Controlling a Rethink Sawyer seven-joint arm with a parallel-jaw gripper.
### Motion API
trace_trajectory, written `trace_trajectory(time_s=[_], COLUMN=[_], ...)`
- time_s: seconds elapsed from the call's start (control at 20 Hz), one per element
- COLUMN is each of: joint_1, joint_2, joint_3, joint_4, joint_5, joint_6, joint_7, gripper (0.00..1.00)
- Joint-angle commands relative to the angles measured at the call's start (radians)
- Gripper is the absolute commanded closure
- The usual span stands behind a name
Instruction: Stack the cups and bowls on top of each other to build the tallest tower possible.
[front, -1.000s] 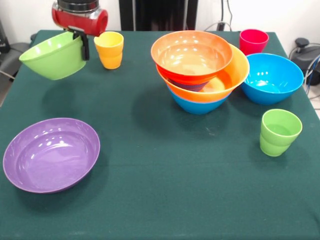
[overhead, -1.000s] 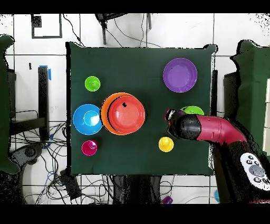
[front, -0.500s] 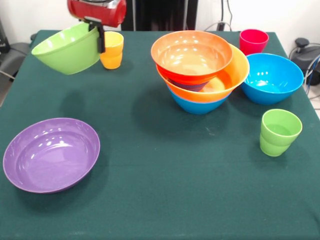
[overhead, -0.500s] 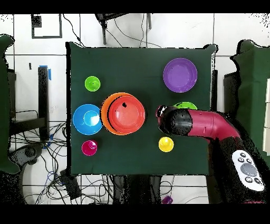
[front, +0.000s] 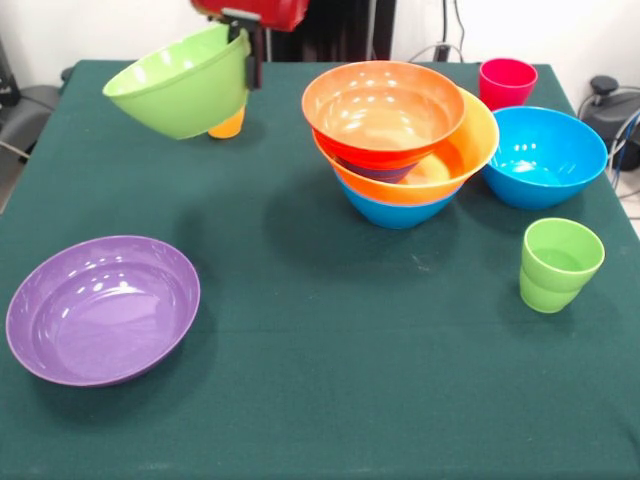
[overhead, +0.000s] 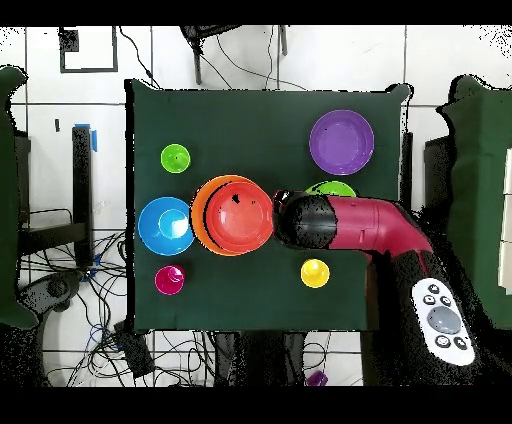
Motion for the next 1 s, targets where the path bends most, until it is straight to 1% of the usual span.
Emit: trace_trajectory(time_s=[0.05, 0.25, 0.5, 0.75, 1.0], joint_1=[0.064, 0.092, 0.105, 0.115, 0.158], joint_2=[-0.042, -0.049, -0.055, -0.07, -0.088], joint_3=[0.009, -0.003, -0.017, -0.027, -0.051], joint_4=[0.04, 0.036, 0.031, 0.046, 0.062], joint_5=[0.055, 0.075, 0.091, 0.103, 0.112], joint_6=[0.123, 0.134, 0.144, 0.144, 0.143], joint_7=[0.064, 0.081, 0.077, 0.077, 0.126], gripper=[1.0, 1.0, 1.0, 1.0, 1.0])
